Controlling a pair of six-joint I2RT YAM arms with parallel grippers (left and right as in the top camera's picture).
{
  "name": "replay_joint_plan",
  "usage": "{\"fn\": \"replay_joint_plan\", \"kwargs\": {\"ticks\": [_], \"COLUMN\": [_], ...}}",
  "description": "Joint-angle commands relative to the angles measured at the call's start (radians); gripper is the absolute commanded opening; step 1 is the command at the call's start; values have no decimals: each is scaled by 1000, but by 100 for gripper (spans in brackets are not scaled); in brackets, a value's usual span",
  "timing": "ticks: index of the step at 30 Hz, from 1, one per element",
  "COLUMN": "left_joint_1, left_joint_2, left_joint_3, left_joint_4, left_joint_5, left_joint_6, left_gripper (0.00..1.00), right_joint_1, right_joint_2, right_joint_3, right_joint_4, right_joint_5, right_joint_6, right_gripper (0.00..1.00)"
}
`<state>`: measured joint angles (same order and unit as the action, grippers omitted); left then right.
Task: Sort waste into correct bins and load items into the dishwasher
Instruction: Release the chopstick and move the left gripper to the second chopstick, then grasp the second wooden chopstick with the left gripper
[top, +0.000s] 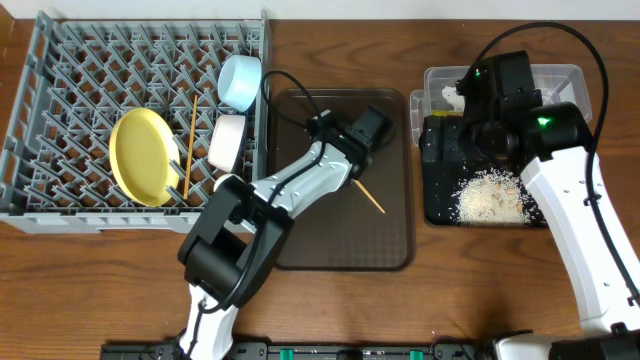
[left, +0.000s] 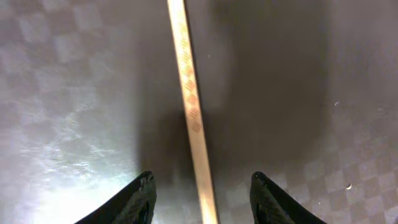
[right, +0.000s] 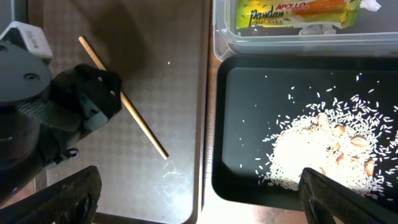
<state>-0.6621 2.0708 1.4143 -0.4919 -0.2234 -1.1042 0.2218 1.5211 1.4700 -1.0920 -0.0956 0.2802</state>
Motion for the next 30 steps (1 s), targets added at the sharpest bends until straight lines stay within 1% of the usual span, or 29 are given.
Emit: {"fn": "replay_joint_plan", "kwargs": {"ticks": [1,5,10,12,15,20,25,27,30], "left_joint_1": [4,4,4,5,13,63,121,131,134], "left_joint_2": [24,28,28,28,28,28,28,28,30], "left_joint_3": [2,2,2,11,44,167,293,310,309], "left_joint_4": [1,0,-18,-22,-32,-191,-397,-435,-431], "left_joint_5": [23,30,59,75,134,142,177,203,243], "left_joint_6": [-20,-19,-10,20,108,212,300,311,311], "left_gripper": [47,40,36,36,36,36,36,36,36], "right_joint_1": [-5,-5,-5,-5,-5,-5,-5,-5,-5], "right_joint_2": [3,3,3,3,3,3,3,3,3], "right_joint_3": [0,0,0,0,0,0,0,0,0], "right_joint_4": [-1,-1,-1,-1,-1,-1,-1,-1,-1], "right_joint_5": [10,10,10,10,10,10,10,10,10], "right_joint_6": [-8,-8,-8,-8,-8,-8,-8,-8,-8], "right_gripper": [99,99,99,99,99,99,99,99,99]}}
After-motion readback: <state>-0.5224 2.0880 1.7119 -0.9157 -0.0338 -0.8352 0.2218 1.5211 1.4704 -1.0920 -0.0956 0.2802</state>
